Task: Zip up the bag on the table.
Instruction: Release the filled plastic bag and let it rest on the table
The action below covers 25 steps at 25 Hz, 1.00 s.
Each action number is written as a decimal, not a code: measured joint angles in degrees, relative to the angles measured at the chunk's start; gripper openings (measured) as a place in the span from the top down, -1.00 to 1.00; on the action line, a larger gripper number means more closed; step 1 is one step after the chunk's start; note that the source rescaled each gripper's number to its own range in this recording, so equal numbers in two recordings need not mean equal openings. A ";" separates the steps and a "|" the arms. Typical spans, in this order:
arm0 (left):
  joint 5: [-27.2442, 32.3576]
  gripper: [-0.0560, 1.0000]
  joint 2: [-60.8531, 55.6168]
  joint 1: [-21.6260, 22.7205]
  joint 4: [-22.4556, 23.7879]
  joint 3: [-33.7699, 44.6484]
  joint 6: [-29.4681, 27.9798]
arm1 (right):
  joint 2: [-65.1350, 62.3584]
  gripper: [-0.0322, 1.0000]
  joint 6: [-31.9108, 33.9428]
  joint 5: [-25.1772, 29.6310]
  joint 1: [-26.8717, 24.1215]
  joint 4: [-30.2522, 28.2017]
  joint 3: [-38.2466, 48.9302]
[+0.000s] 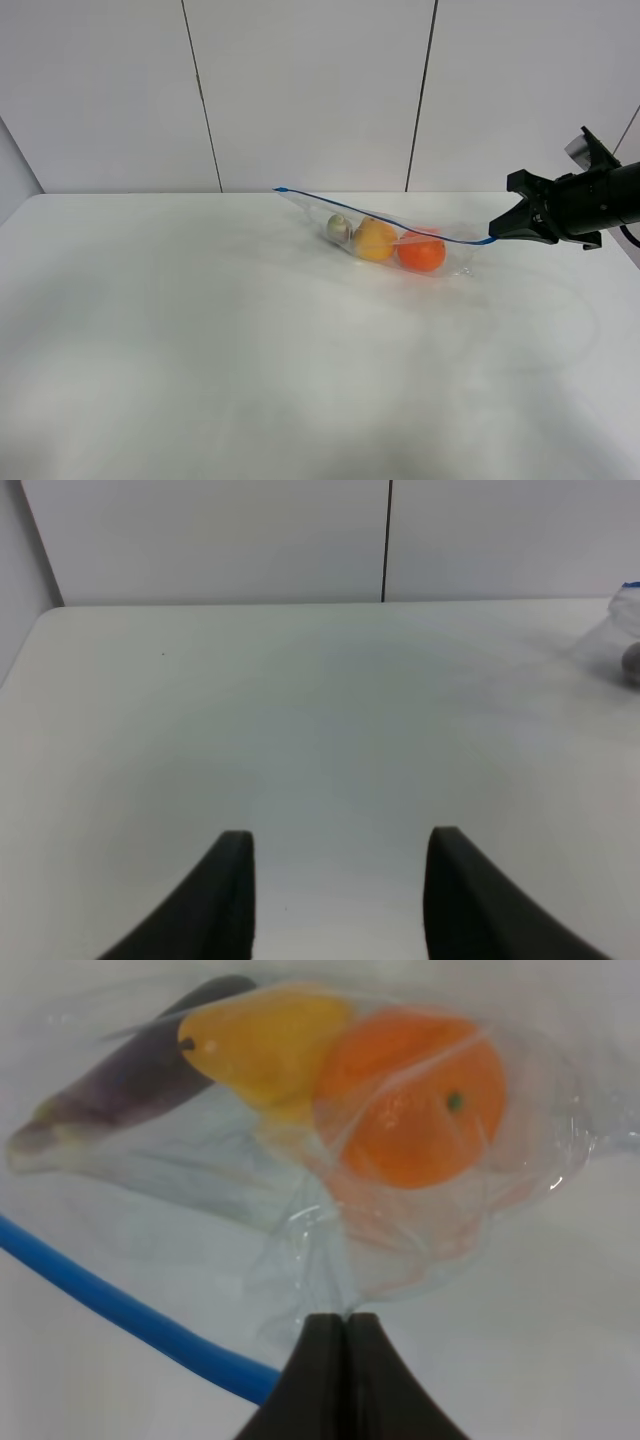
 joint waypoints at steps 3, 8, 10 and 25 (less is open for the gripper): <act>1.49 -0.10 -0.44 0.00 0.02 0.07 -0.02 | 0.00 0.94 0.00 0.00 0.00 0.00 0.00; 4.39 -0.10 -0.44 0.00 0.07 0.85 -0.22 | 0.00 0.94 0.00 0.00 0.00 -0.06 0.00; 4.51 -0.10 -0.44 0.00 0.07 2.09 -1.06 | 0.00 0.94 0.00 0.00 0.00 -0.12 0.00; 7.62 -0.10 -6.49 -0.02 0.30 6.47 -2.15 | 0.00 0.94 0.05 -0.41 0.00 -1.36 0.00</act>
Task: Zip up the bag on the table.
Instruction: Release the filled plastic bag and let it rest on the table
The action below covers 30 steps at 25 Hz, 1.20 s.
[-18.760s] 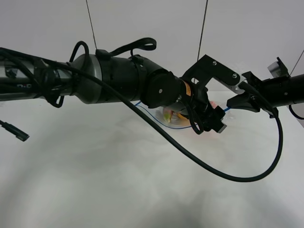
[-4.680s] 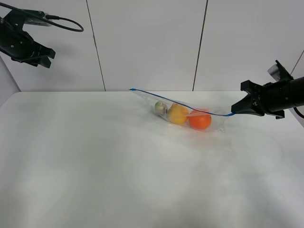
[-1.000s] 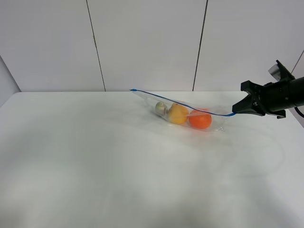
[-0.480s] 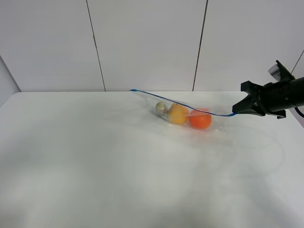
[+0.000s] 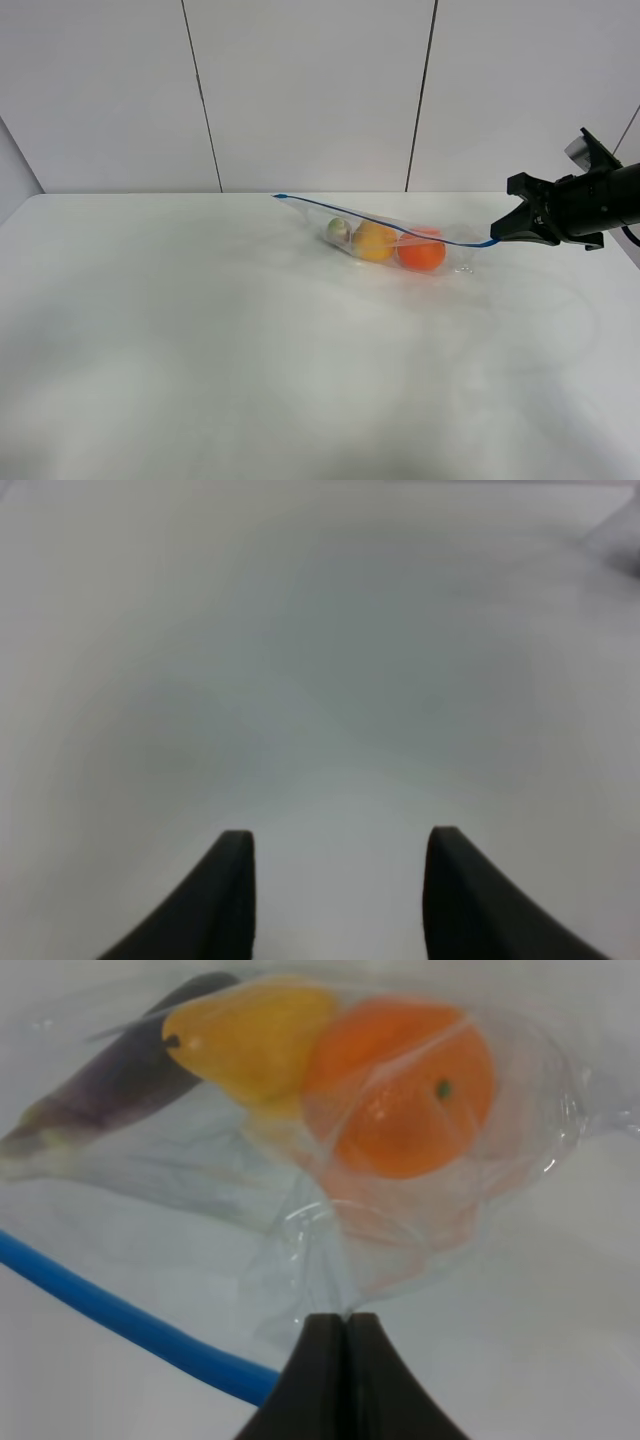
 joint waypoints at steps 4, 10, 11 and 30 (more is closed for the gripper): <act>0.93 -0.10 0.00 -0.05 0.10 0.78 0.00 | 0.00 0.94 0.00 -0.13 0.00 0.00 0.00; 1.79 -0.10 0.00 -0.05 0.10 1.07 0.00 | 0.00 0.94 0.00 -0.08 0.00 0.00 0.00; 1.79 -0.10 0.00 -0.05 0.10 1.07 0.00 | 0.00 0.94 0.00 -0.08 0.00 0.00 0.00; 1.79 -0.10 0.00 -0.05 0.14 1.07 0.00 | 0.00 0.91 0.00 -2.67 0.00 -1.76 0.00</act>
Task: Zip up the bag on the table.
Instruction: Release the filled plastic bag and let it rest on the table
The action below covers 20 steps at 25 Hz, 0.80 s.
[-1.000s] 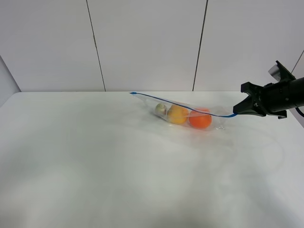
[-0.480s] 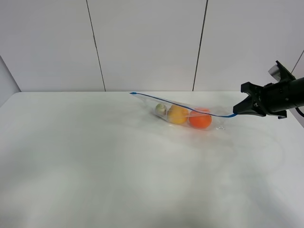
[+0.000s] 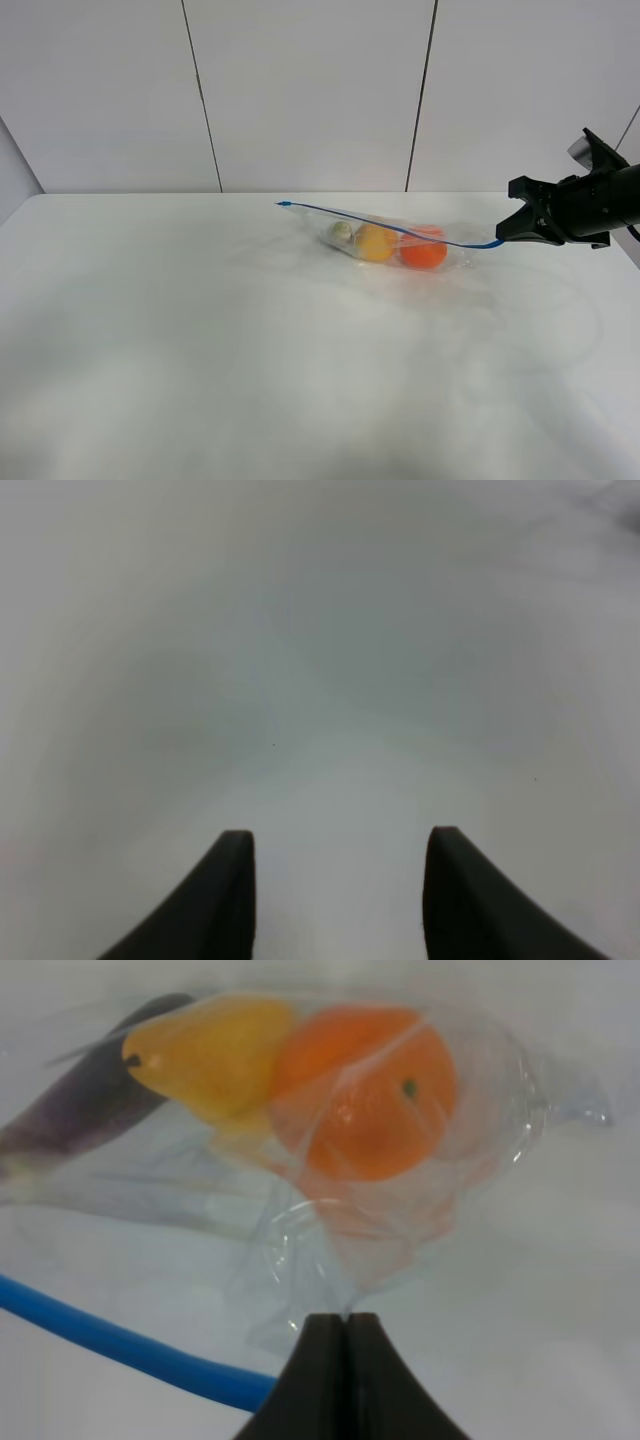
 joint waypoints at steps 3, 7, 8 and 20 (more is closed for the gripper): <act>0.00 -0.10 0.00 0.00 0.00 0.00 0.00 | 0.00 0.66 0.00 -0.13 0.00 -0.12 0.00; 0.00 -0.10 0.00 0.00 0.00 0.00 0.00 | 0.00 -0.29 0.00 -1.37 0.00 -0.06 0.00; 0.00 -0.10 0.00 0.00 0.00 0.00 0.00 | 0.00 -0.50 0.00 -1.61 0.00 0.05 0.00; 0.00 -0.10 0.00 0.00 0.00 0.00 0.00 | 0.00 -0.99 -2.03 0.25 0.00 -0.61 -1.43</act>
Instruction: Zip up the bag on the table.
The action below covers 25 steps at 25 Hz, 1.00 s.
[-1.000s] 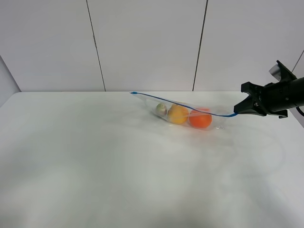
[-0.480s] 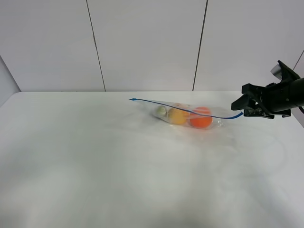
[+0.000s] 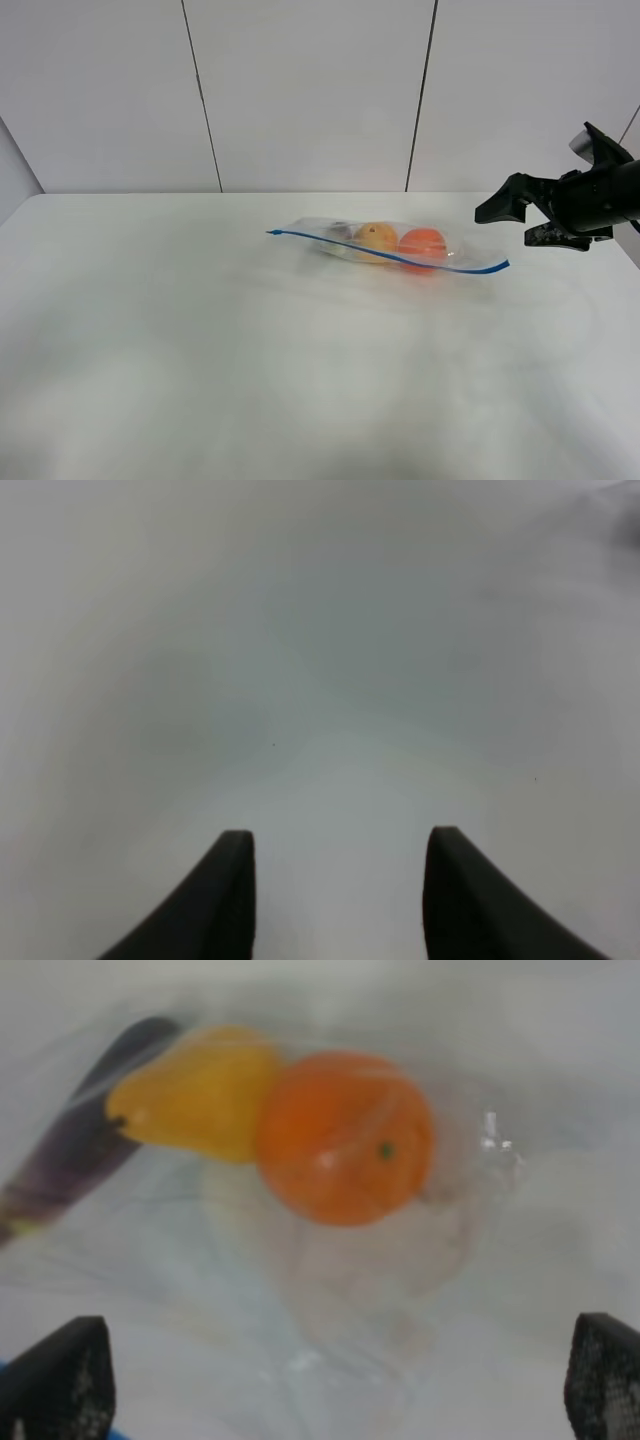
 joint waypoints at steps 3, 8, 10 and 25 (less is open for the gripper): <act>0.00 -0.10 0.00 0.00 0.00 0.00 0.00 | 0.00 -1.00 -0.01 3.44 0.00 -0.91 -2.36; 0.00 -0.10 0.00 0.00 0.00 0.00 0.00 | 0.00 -1.00 4.44 5.24 0.00 -8.14 -7.45; 0.00 -0.10 0.00 0.00 0.00 0.00 0.00 | 0.00 -1.00 7.17 5.42 0.00 -13.58 -9.43; 0.05 -0.10 0.00 0.00 0.07 0.00 0.00 | 0.00 -1.00 29.64 4.52 0.00 -42.65 -12.24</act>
